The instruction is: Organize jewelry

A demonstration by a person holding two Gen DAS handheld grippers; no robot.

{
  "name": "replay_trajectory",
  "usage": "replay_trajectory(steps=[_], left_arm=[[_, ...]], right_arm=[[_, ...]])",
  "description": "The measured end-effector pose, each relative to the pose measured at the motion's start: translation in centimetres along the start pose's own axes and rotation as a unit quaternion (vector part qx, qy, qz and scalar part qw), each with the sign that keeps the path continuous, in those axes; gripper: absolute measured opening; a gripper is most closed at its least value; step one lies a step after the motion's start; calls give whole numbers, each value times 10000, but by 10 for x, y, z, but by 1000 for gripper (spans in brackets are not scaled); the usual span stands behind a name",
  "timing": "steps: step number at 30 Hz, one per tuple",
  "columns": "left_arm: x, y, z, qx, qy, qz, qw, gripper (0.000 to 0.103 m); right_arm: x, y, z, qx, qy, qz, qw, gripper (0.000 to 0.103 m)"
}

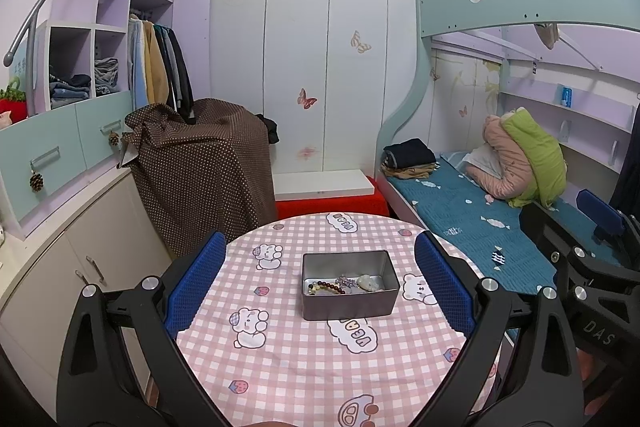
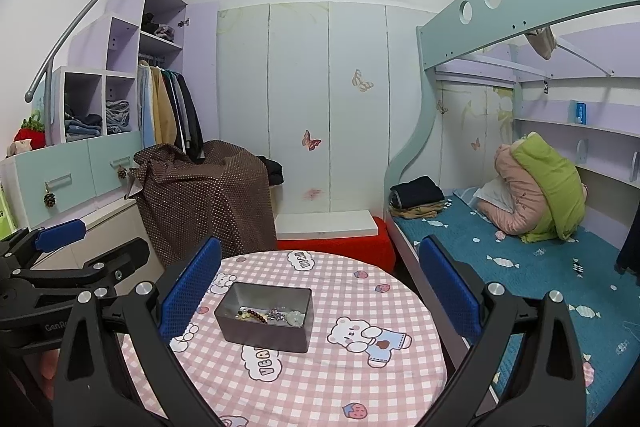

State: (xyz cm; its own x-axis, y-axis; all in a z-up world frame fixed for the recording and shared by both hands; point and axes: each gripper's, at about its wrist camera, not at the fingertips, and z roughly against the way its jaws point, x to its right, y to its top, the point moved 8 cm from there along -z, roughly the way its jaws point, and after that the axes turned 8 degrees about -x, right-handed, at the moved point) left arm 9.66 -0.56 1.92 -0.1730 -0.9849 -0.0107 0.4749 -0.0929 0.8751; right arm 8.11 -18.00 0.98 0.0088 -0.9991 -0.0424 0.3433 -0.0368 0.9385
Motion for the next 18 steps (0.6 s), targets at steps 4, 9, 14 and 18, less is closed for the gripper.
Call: replay_trajectory(steps=[4,9,14,18], left_arm=[[0,-2,0,-13,27,-6,10000,95],[0,-3,1,-12,27,-5,10000,95],[0,-3,1,-16,24,-1,10000,95],[0,-3,0,-13,26,-1,10000,95]], right_arm=[[0,-2,-1,-28,5,6,10000,95],[0,-2,0,-43,18,-2,10000,95],[-1,-3,-1,-50,23,-10,10000,95],[-1,-3,-1,-49,21,-3,10000,95]])
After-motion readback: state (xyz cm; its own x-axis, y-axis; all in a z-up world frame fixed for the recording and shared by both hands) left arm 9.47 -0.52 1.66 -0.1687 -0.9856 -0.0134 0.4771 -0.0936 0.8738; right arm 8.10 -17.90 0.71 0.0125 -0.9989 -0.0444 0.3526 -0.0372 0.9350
